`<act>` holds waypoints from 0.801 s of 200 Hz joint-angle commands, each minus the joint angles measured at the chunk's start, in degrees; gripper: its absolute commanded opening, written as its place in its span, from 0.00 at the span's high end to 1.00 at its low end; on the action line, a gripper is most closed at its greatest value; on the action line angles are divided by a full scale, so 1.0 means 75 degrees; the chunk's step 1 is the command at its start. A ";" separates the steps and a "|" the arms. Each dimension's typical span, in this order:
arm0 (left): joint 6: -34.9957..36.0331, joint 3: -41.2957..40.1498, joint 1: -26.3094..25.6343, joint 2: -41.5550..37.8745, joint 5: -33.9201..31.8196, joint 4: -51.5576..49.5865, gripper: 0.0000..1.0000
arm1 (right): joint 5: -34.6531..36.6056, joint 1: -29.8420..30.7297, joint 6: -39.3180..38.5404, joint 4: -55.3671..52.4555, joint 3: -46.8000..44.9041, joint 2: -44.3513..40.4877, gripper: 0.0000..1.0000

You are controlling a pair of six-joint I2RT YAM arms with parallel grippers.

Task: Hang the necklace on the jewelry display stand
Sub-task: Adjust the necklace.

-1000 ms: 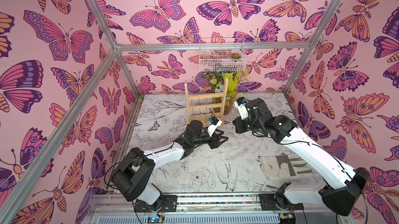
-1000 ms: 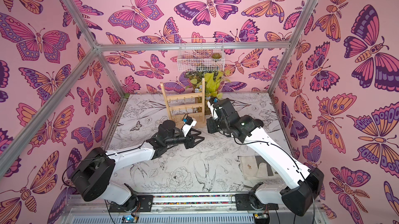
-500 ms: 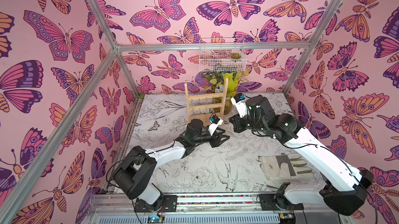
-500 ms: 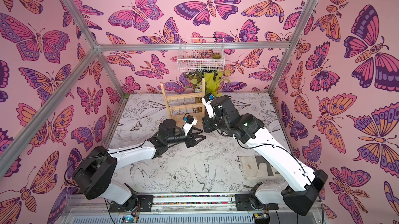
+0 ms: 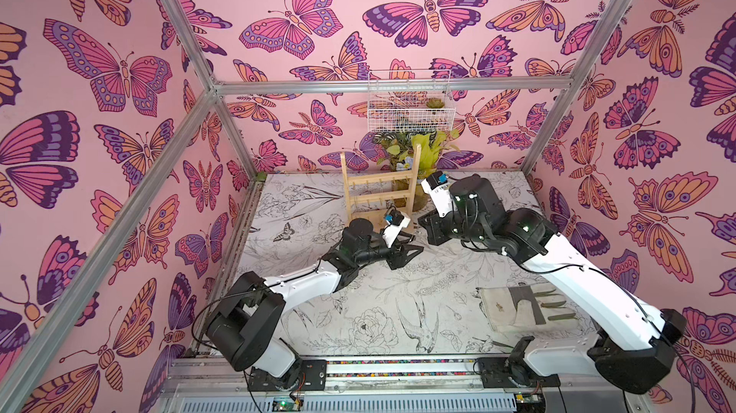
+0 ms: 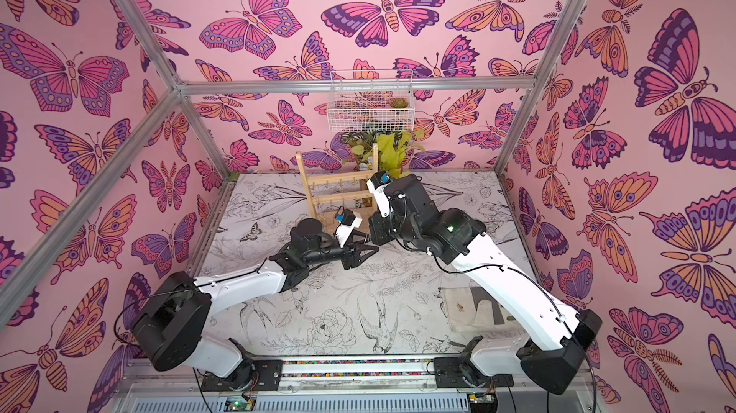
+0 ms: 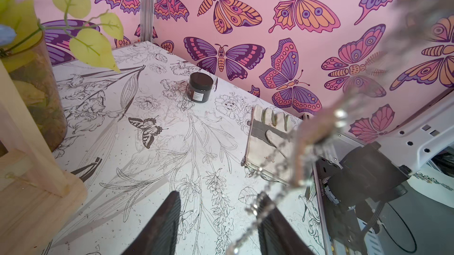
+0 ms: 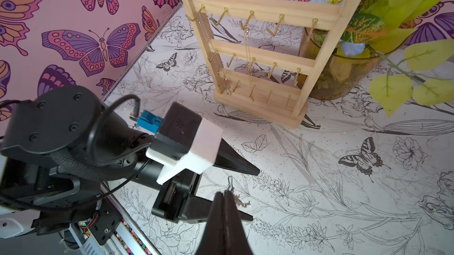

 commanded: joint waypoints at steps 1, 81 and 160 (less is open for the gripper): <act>0.0081 -0.0080 -0.0019 -0.0263 -0.0105 0.0283 0.51 | -0.0084 0.0112 -0.0092 -0.0077 0.0186 0.0061 1.00; 0.0029 -0.0086 -0.0012 -0.0064 0.0119 0.0403 0.70 | -0.0008 0.0141 -0.0111 -0.0056 0.0198 0.0032 1.00; -0.0025 -0.0112 -0.0023 -0.0021 0.0268 0.0362 0.70 | 0.0215 0.0139 -0.0157 -0.0005 0.0221 -0.0078 1.00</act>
